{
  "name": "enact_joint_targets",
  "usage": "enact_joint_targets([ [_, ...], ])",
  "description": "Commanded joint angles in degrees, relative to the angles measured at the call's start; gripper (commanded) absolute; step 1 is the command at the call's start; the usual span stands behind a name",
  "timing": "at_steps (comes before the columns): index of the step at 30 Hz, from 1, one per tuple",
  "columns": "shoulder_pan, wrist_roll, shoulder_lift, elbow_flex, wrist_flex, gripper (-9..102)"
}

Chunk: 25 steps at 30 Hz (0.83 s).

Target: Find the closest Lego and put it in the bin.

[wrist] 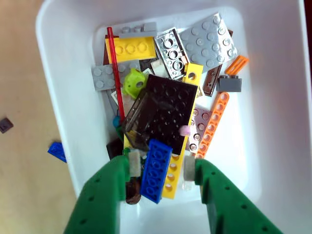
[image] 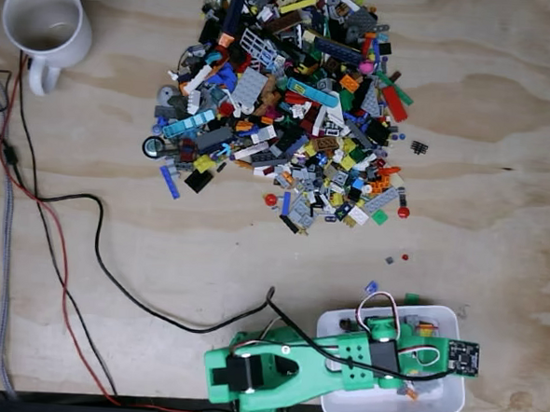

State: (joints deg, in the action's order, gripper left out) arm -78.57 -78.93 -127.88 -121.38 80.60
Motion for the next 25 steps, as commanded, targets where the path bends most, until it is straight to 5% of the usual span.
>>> enact_joint_targets([
  [1, -0.9, 0.4, -2.7, 0.8, -2.2, 23],
  [6, 7.0, 2.2, -4.7, 4.4, -1.9, 20],
  [19, 50.6, 16.3, -9.3, 6.0, 2.9, 18],
  [25, 58.8, 22.5, -4.2, 7.2, 2.2, 17],
])
